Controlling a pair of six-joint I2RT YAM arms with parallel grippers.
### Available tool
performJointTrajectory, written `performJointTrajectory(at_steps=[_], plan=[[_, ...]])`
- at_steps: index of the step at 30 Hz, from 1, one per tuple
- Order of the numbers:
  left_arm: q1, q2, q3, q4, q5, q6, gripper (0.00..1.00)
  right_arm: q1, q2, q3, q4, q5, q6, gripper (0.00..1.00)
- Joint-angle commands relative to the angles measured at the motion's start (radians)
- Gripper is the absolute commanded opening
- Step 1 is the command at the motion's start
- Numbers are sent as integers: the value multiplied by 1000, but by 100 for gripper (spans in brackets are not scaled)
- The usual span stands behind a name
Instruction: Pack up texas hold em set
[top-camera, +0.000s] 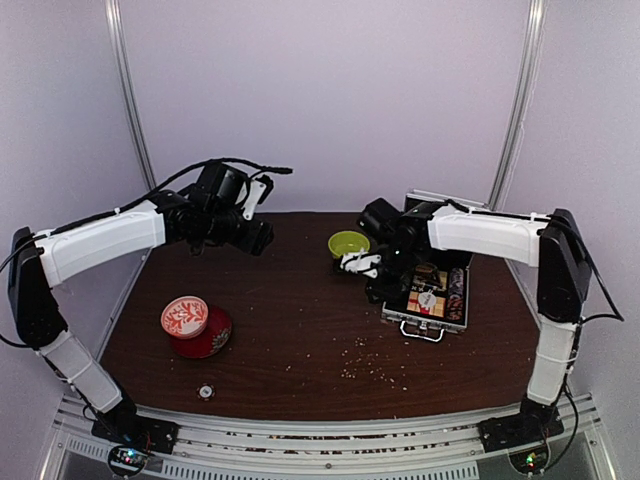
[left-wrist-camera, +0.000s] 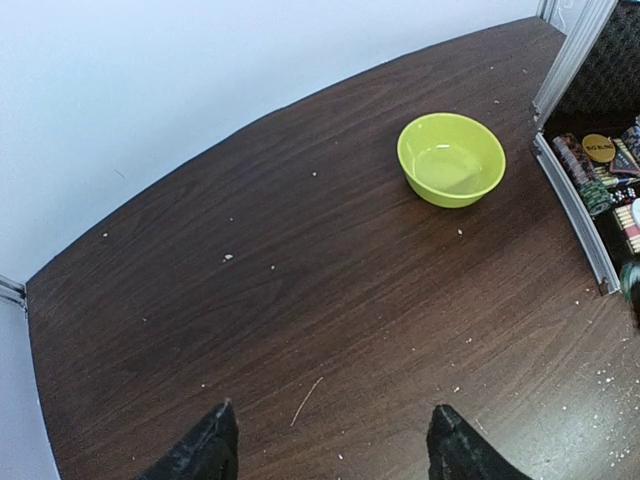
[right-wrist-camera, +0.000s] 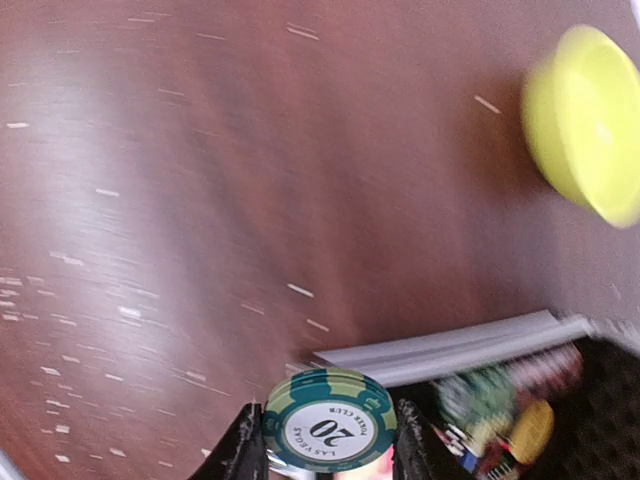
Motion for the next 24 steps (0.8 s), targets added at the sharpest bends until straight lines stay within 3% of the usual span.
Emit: performJointTrajectory(at_steps=[1, 10, 24], plan=[[-1, 18, 12, 20, 8, 8, 66, -71, -65, -81, 102, 163, 38, 27], [-1, 30, 15, 13, 1, 8, 66, -100, -68, -202, 238, 355, 38, 27], [-1, 38, 19, 10, 14, 8, 65, -127, -2, -177, 270, 386, 34, 27]])
